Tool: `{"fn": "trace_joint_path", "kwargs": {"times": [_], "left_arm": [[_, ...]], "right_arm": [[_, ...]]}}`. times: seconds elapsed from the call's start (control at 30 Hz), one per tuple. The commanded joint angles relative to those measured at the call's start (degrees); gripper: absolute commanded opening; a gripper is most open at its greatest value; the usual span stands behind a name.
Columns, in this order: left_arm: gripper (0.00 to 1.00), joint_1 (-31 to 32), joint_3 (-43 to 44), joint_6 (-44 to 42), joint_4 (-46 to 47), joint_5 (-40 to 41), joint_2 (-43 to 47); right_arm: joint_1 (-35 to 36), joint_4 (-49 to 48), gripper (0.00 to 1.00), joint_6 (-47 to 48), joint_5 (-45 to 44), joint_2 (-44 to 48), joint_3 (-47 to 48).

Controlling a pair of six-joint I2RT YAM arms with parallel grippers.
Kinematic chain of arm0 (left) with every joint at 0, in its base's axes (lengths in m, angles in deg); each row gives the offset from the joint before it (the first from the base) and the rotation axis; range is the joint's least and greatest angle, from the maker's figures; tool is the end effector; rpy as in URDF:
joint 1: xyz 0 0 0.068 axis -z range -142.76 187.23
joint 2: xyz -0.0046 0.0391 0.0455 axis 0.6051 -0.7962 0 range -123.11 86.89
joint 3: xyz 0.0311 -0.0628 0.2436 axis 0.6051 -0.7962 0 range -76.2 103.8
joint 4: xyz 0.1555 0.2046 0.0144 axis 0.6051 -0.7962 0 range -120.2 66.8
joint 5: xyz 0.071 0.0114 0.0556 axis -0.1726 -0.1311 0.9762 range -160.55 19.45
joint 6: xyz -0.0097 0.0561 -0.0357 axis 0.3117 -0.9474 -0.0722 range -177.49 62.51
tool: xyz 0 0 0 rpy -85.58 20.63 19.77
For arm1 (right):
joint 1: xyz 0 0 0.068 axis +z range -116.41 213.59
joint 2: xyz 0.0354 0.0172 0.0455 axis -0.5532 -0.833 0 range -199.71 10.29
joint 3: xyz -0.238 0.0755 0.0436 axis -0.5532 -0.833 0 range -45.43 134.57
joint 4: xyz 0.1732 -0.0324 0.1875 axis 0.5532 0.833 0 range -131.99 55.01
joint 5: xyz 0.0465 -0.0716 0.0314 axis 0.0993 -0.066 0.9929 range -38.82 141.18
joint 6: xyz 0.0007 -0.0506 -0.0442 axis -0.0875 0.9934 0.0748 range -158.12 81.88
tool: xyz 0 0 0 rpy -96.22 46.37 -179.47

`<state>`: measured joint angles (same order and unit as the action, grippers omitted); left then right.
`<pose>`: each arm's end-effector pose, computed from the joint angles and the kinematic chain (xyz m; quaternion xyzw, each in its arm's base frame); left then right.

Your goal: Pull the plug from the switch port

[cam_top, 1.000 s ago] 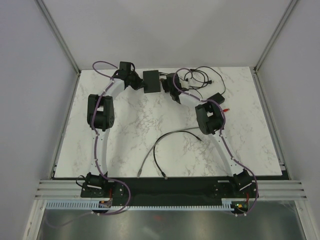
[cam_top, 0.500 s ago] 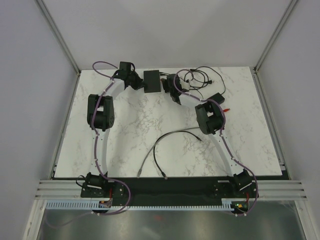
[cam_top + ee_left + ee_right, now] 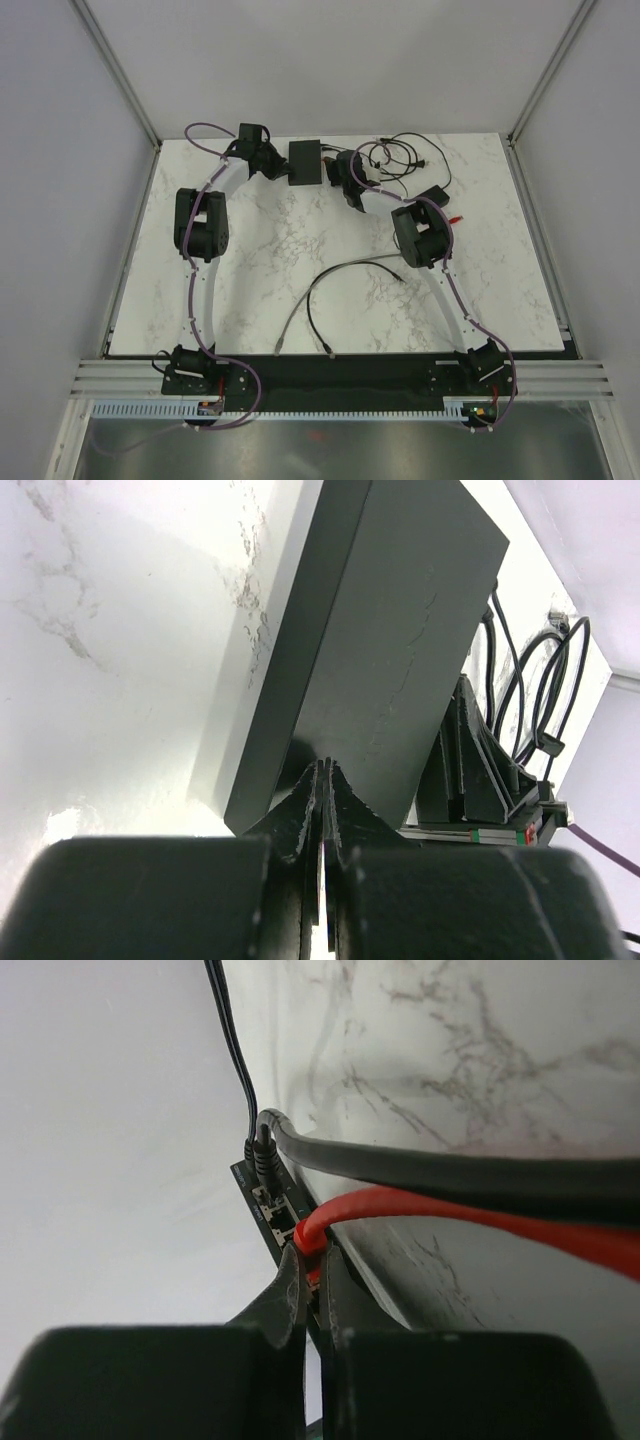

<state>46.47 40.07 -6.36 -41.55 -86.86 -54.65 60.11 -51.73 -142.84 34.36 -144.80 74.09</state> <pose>0.5356 -0.1023 0.1303 -0.2731 0.8697 -0.3087 0.2714 0.5301 0.2473 0.0705 0.5889 0.6014 0.4275 0.3298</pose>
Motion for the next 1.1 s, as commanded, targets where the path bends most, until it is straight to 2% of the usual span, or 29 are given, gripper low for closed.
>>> {"fn": "trace_joint_path", "kwargs": {"times": [0.0, 0.13, 0.17, 0.2, 0.23, 0.3, 0.4, 0.57, 0.63, 0.67, 0.73, 0.77, 0.83, 0.93, 1.07], "left_arm": [[0.02, 0.1, -2.5, -0.9, -7.9, 5.0, -1.0], [0.02, 0.1, -2.6, -0.8, -7.9, 4.8, -1.2], [0.02, 0.1, -2.7, -0.8, -7.9, 4.9, -1.1], [0.02, 0.1, -2.9, -0.8, -7.9, 4.9, -1.0], [0.02, 0.0, -2.8, -0.8, -7.8, 4.8, -1.0], [0.02, -0.1, -2.8, -0.9, -7.9, 4.9, -1.0], [0.02, 0.0, -2.9, -1.2, -7.7, 4.8, -0.9], [0.02, 0.3, -4.6, -3.5, -5.7, 3.7, 2.0], [0.02, 0.4, -10.1, -4.0, 1.4, 4.9, 6.9], [0.02, 0.3, -11.7, -4.0, 3.6, 5.2, 8.1], [0.02, 0.4, -13.0, -4.2, 7.1, 4.3, 9.4], [0.02, 0.4, -12.7, -4.5, 8.0, 3.3, 9.1], [0.02, 0.5, -10.1, -4.6, 9.1, -0.3, 7.1], [0.02, 0.9, -7.6, -4.2, 11.0, -2.8, 4.9], [0.02, 1.5, -9.5, -4.4, 12.5, -1.9, 6.3]], "right_arm": [[-0.8, -2.3, 0.0, -17.2, -2.1, -1.7, -5.5], [-1.3, 2.3, 0.0, -11.4, -3.7, -1.5, -2.3], [-1.5, 3.6, 0.0, -6.9, -4.4, -0.8, -1.2], [-1.7, 9.6, 0.0, -3.2, -5.4, -0.8, 0.9], [-2.0, 14.2, 0.0, 0.5, -6.7, -1.0, 6.9], [-2.2, 21.5, 0.0, 6.3, -8.0, -2.0, 11.1], [-2.4, 22.6, 0.0, 5.2, -4.7, -3.0, 11.4], [-1.4, 14.1, 0.0, 6.6, -0.2, -3.0, 7.0], [-0.9, 13.5, 0.0, 8.9, 1.1, -2.7, 5.0], [-0.9, 10.3, 0.0, 9.2, 1.4, -1.5, 3.1], [-0.8, 5.7, 0.0, 5.4, 2.8, -0.1, -4.1], [-0.8, 0.3, 0.0, 3.7, 4.8, 0.7, -6.6], [-0.9, -4.0, 0.0, 1.2, 6.7, 0.1, -9.4], [-0.8, -7.0, 0.0, 0.1, 9.3, -0.8, -8.7], [-0.9, -3.8, 0.0, 7.2, 15.0, -4.1, -0.6]]}}
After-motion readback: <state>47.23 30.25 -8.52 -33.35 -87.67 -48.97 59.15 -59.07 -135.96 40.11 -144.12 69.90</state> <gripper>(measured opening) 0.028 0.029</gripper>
